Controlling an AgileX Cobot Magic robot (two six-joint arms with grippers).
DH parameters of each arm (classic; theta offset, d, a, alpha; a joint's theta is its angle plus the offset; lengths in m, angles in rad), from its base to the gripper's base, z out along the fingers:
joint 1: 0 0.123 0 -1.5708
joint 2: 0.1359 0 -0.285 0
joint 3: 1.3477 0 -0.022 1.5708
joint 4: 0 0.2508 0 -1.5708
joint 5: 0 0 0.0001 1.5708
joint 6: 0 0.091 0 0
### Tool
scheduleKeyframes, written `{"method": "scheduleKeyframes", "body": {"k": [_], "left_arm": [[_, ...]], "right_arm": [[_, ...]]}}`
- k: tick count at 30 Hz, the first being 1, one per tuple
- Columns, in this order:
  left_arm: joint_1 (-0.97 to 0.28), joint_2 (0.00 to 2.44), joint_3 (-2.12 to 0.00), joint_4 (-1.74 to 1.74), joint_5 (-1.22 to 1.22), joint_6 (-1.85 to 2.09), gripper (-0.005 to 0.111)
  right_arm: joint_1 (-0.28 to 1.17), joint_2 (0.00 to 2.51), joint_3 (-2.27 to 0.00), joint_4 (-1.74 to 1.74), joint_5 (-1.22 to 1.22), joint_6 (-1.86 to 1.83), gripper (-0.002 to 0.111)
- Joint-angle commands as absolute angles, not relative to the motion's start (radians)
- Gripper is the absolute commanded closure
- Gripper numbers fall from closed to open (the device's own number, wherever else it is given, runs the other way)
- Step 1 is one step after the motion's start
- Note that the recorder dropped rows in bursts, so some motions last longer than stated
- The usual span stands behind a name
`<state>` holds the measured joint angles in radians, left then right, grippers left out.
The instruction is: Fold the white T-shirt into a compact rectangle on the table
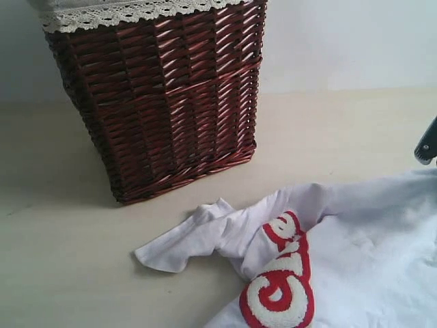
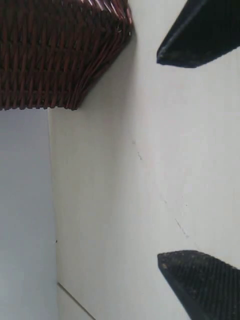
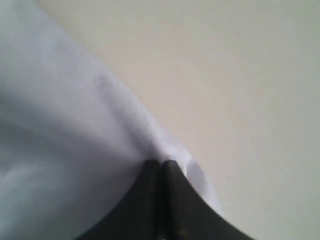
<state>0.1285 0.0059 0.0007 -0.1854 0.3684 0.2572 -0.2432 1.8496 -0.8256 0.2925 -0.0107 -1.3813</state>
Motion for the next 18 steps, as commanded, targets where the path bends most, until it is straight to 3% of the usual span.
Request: {"method": "scheduleKeyframes", "body": {"k": [1,9,13,14,16,18], "left_arm": [[0.131,0.0,0.0,-0.192,0.363,0.254,0.013],[0.131,0.0,0.0,-0.192,0.363,0.254,0.013],[0.131,0.0,0.0,-0.192,0.363,0.254,0.013],[0.131,0.0,0.0,-0.192,0.363,0.254,0.013],[0.131,0.0,0.0,-0.192,0.363,0.254,0.013],[0.131,0.0,0.0,-0.192,0.363,0.254,0.013]], "right_arm": [[-0.247,1.798,-0.825,0.298,0.022,-1.384,0.108],[-0.247,1.781,-0.825,0.237,0.785,-1.455,0.108],[-0.247,1.781,-0.825,0.222,0.924,-1.462,0.105],[-0.247,1.781,-0.825,0.222,0.921,-1.462,0.102],[-0.247,1.781,-0.825,0.236,0.888,-1.493,0.074],[-0.247,1.776,-0.825,0.238,0.882,-1.526,0.058]]}}
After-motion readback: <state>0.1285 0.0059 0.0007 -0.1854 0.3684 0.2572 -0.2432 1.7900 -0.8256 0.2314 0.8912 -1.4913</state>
